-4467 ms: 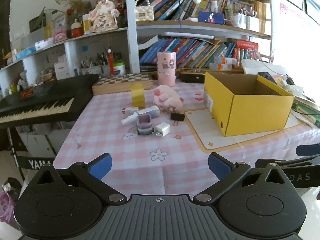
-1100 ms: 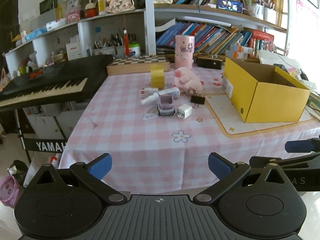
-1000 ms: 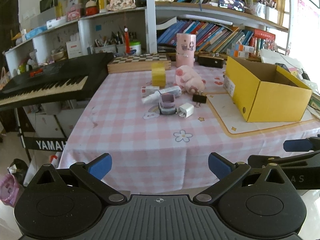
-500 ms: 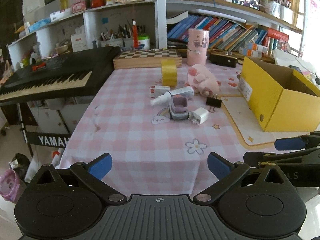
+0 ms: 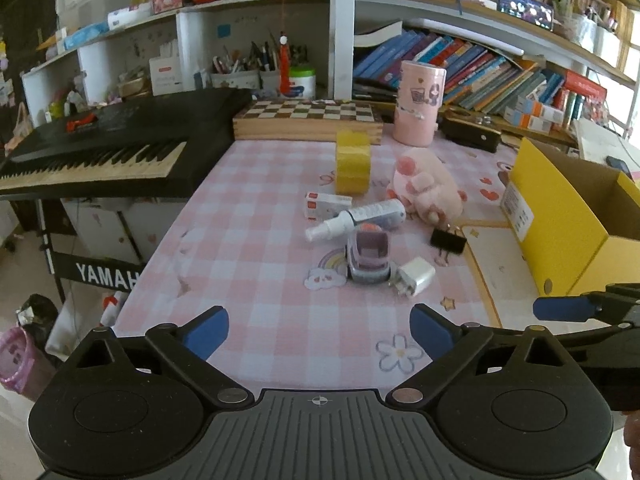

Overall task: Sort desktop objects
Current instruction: 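Move both tools toward the cluster of small objects beside the pink pig, then lower the right tool onto the white plug charger and close it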

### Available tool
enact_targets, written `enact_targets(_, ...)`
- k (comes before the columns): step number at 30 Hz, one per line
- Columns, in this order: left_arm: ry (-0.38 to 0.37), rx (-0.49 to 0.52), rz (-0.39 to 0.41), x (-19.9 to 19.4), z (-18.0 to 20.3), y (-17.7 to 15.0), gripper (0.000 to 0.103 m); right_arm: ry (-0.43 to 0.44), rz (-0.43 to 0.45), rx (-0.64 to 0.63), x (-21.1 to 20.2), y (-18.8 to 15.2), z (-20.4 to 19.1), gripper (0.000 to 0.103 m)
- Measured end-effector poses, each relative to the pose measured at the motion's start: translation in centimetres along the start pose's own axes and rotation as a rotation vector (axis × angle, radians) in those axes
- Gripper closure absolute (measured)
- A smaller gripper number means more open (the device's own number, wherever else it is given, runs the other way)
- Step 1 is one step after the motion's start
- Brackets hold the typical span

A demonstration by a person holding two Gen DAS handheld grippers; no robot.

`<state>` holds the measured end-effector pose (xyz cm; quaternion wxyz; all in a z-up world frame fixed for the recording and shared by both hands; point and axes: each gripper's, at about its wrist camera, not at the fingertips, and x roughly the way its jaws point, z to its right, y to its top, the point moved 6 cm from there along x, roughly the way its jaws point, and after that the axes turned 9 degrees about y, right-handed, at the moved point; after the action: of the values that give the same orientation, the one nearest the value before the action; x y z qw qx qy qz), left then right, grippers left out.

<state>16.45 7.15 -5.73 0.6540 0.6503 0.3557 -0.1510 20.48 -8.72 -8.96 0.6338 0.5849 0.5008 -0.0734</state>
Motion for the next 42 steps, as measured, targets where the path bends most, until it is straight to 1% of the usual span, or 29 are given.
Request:
enact_targets(4,0.002,-0.008,-0.022,0.8,0.5,0.8,0.005,0.032,-0.020,-0.032,1.1,0.8,0.3,0.037)
enact_targets(10,0.017,0.010,-0.034,1.7,1.4,1.8,0.005,0.076,-0.048,-0.093,2.8,1.5,0.3,0.037)
enact_targets(16,0.030,-0.003,-0.048,2.8,1.8,2.7,0.005,0.108,-0.067,-0.105,4.0,2.1,0.9,0.036)
enact_targets(25,0.021,-0.002,-0.096,5.4,2.6,3.4,0.005,0.141,-0.090,-0.172,6.4,3.0,0.8,0.035)
enact_targets(35,0.008,-0.002,-0.141,8.5,3.7,4.9,0.005,0.178,-0.118,-0.259,9.7,4.0,0.4,0.036)
enact_targets(36,0.004,0.003,-0.145,8.8,3.8,5.0,0.005,0.180,-0.122,-0.266,9.9,4.0,0.5,0.039)
enact_targets(37,0.001,0.008,-0.149,9.0,4.0,5.0,0.005,0.184,-0.125,-0.269,10.1,4.0,0.5,0.046)
enact_targets(38,-0.004,0.013,-0.154,9.3,4.2,5.1,0.005,0.192,-0.129,-0.270,10.4,4.0,0.5,0.049)
enact_targets(39,-0.010,0.014,-0.158,9.5,4.3,5.1,0.005,0.195,-0.119,-0.278,10.4,4.1,0.6,0.058)
enact_targets(40,-0.016,0.013,-0.164,9.8,4.4,5.2,0.005,0.202,-0.113,-0.290,10.4,4.1,0.5,0.061)
enact_targets(42,-0.032,0.010,-0.174,10.4,4.8,5.3,0.005,0.193,-0.115,-0.303,10.3,4.3,0.8,0.062)
